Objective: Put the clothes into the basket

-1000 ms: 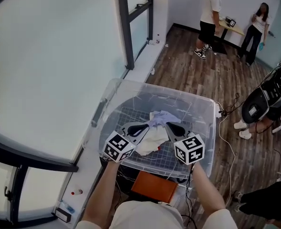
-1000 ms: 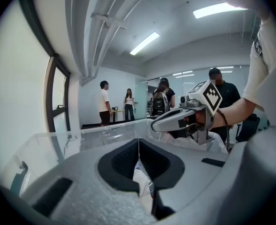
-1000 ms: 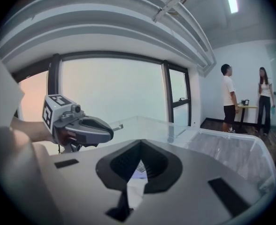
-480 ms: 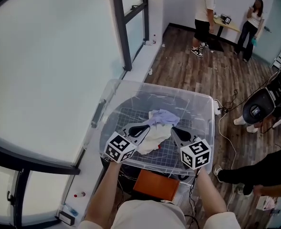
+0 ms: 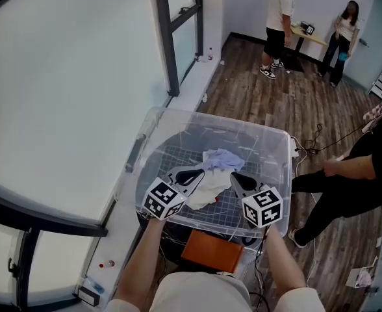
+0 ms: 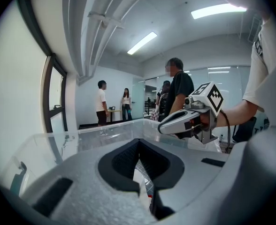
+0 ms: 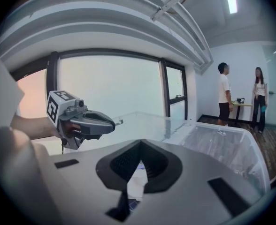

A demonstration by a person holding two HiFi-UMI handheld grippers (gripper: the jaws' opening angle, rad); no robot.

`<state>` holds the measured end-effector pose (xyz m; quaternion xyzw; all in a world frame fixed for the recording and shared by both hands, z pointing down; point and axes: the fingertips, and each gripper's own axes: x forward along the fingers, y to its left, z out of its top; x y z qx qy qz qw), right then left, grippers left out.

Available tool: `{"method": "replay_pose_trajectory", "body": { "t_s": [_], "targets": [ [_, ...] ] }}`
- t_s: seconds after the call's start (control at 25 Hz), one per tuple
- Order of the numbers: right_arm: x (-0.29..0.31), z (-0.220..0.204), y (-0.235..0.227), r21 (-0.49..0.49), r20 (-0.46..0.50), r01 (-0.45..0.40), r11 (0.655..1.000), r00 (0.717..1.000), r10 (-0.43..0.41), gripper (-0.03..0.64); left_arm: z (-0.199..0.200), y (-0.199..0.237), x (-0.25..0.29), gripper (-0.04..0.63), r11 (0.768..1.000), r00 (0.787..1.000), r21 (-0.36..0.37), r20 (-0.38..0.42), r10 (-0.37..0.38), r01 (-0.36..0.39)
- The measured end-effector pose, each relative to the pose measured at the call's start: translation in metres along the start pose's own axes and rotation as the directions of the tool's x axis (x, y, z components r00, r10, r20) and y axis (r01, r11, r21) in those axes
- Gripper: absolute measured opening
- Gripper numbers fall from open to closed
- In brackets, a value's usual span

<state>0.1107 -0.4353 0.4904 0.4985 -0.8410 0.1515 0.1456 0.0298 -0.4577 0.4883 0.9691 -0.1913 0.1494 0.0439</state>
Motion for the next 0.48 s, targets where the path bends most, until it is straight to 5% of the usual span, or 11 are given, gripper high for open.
{"method": "replay_pose_trajectory", "body": {
  "t_s": [0.48],
  "targets": [
    [-0.0016, -0.004, -0.0063, -0.005, -0.006, 0.009, 1.0, 1.0, -0.009, 0.015, -0.0038, -0.0011, 0.0034, 0.014, 1.0, 1.0, 0.021, -0.019, 0.003, -0.003]
  ]
}}
